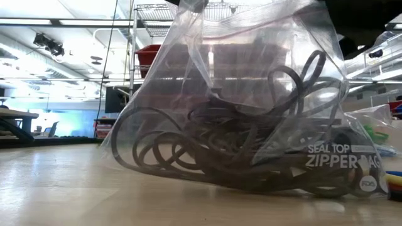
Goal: Sort rubber bands
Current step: Close the transparent zip bag
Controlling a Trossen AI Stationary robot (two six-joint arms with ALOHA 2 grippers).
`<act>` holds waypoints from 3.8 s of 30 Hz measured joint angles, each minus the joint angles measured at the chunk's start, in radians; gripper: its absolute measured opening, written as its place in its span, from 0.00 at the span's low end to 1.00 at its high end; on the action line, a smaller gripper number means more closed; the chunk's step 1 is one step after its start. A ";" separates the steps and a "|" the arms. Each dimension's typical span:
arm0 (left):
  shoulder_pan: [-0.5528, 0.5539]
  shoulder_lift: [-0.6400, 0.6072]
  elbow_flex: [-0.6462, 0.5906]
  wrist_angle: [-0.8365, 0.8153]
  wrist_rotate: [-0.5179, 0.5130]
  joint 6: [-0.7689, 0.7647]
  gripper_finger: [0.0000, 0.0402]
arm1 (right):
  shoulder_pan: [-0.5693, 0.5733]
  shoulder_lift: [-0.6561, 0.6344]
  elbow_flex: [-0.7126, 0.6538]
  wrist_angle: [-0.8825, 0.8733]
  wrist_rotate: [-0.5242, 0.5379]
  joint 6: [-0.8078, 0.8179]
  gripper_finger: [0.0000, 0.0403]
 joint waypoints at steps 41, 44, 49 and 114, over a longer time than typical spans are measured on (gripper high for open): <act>0.009 0.000 0.000 -0.065 -0.037 -0.101 0.03 | 0.041 0.000 0.000 -0.020 0.092 -0.027 0.00; 0.009 0.000 0.000 -0.032 -0.043 -0.097 0.07 | 0.048 0.000 0.000 -0.020 0.093 -0.021 0.00; 0.009 0.000 0.000 -0.035 -0.057 -0.130 0.22 | 0.057 0.000 0.000 -0.020 0.096 -0.020 0.00; 0.192 -0.100 -0.854 1.608 0.423 -0.485 0.34 | 0.085 0.000 0.000 -0.001 0.064 -0.002 0.00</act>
